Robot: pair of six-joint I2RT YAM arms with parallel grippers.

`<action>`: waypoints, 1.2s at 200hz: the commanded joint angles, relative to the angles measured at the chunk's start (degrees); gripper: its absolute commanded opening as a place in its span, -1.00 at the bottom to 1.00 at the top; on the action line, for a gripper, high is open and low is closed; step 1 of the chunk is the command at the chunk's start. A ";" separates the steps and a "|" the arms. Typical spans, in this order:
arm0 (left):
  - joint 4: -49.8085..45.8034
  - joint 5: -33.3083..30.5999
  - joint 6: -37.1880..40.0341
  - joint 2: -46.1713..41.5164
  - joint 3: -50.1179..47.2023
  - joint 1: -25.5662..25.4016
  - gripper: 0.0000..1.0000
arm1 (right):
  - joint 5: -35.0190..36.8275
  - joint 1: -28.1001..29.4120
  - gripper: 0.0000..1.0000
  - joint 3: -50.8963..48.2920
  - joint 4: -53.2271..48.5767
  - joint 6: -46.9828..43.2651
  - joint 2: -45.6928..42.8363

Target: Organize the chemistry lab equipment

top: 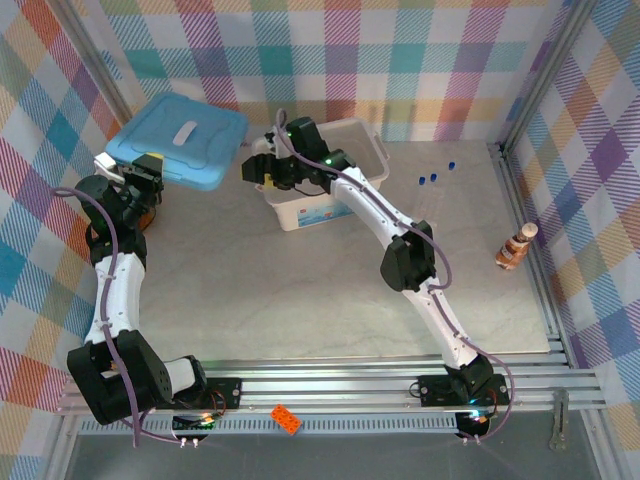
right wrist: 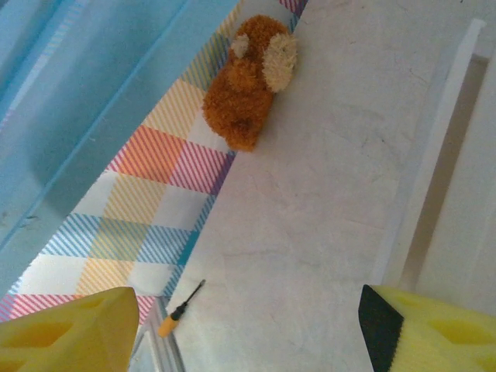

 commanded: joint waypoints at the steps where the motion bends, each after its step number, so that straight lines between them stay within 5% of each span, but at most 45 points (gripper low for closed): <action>1: 4.65 0.68 -0.22 -0.57 1.23 0.71 -1.00 | 4.47 2.63 0.53 1.09 -7.45 -5.85 0.41; 98: 7.28 3.31 -1.05 1.75 3.75 -0.41 -1.00 | 14.23 4.42 0.54 0.17 -17.83 -19.36 -0.54; 169: 9.34 7.19 0.81 5.77 9.76 -7.28 -1.00 | 14.48 2.31 0.57 -29.66 2.14 -17.47 -26.74; 240: 14.51 10.69 -1.24 13.07 13.65 -15.14 -1.00 | 7.00 -10.29 0.59 -52.09 6.32 -8.93 -46.97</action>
